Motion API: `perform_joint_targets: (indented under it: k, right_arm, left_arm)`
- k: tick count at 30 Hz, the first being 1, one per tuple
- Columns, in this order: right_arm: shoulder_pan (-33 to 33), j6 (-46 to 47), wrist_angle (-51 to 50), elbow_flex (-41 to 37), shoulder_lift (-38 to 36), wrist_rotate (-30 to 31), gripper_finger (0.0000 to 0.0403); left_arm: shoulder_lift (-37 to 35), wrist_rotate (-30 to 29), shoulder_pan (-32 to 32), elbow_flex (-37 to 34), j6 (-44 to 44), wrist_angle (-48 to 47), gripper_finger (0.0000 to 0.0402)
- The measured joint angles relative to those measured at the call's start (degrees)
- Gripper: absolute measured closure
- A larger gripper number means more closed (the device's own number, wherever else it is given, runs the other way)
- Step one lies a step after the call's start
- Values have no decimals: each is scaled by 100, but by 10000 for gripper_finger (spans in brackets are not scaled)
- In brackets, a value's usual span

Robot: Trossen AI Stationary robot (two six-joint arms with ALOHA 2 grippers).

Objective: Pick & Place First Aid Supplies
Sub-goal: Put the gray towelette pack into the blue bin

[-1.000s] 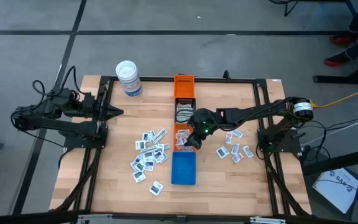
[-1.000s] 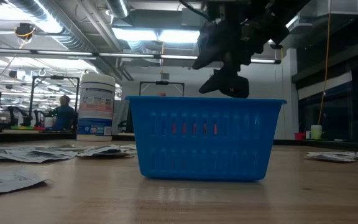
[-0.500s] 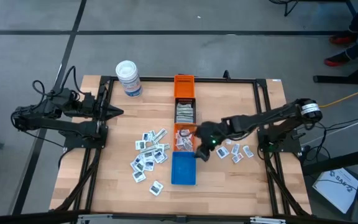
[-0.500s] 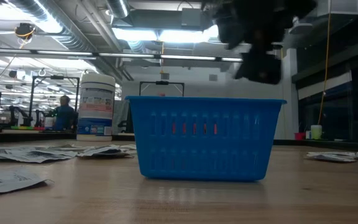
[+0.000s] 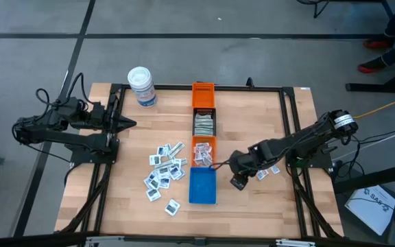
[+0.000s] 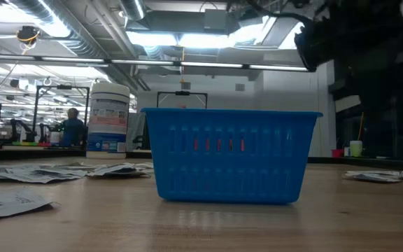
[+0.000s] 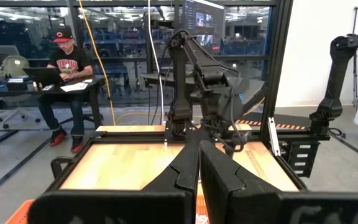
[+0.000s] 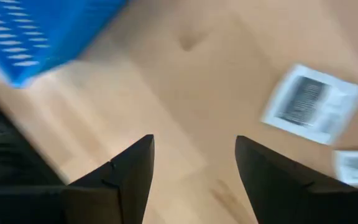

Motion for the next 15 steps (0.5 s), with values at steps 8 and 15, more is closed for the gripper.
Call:
perform_joint_targets:
  k: [8, 15]
  right_arm:
    - [90, 11, -302, -139, 11, 611, 179]
    - [90, -31, -359, -214, 305, 661, 179]
  left_arm:
    - [-1, -1, -2, 0, -2, 0, 390]
    - [-1, -1, 0, 0, -2, 0, 389]
